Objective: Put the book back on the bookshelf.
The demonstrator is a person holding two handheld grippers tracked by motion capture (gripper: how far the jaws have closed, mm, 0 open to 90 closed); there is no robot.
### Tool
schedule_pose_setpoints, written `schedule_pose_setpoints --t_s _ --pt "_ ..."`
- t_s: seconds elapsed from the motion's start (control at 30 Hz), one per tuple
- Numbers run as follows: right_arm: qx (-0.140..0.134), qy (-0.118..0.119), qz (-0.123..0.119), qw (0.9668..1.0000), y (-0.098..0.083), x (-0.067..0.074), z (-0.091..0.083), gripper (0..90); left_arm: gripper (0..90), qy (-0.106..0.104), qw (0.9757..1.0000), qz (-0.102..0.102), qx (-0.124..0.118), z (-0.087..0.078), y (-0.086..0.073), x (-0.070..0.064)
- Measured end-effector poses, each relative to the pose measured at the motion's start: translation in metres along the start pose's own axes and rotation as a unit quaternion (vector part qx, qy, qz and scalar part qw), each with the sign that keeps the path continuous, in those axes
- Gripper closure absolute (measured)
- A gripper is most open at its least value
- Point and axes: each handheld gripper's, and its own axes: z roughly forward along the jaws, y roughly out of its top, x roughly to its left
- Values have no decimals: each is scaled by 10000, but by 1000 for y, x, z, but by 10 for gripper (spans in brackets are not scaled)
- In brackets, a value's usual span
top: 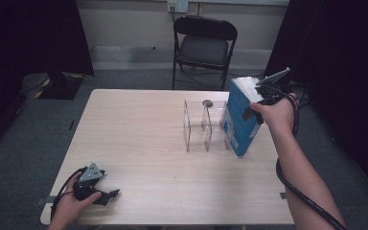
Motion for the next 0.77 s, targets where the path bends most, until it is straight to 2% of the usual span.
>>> schedule_pose_setpoints --t_s 0.07,0.1,0.2,0.4,0.5,0.7,0.77 --pt "-21 14 -27 10000 -3 -1 -1 249 37 14 10000 48 12 0 0 1" --pt "-33 17 -12 10000 -4 -1 -2 249 34 -9 10000 4 5 0 0 0" --pt "-70 69 -31 9999 -8 -4 -3 245 28 29 9999 96 19 0 1 1" --pt "18 60 -90 9999 -14 -4 -4 226 28 28 10000 92 21 0 1 1" --pt "67 138 -133 9998 -16 -3 -5 211 28 28 9999 95 21 0 1 1" --pt "123 166 -296 9993 -21 0 -4 185 26 55 9999 84 24 0 1 1" --pt "127 141 -329 9993 -24 0 -3 183 21 -23 10000 34 66 1 1 0"
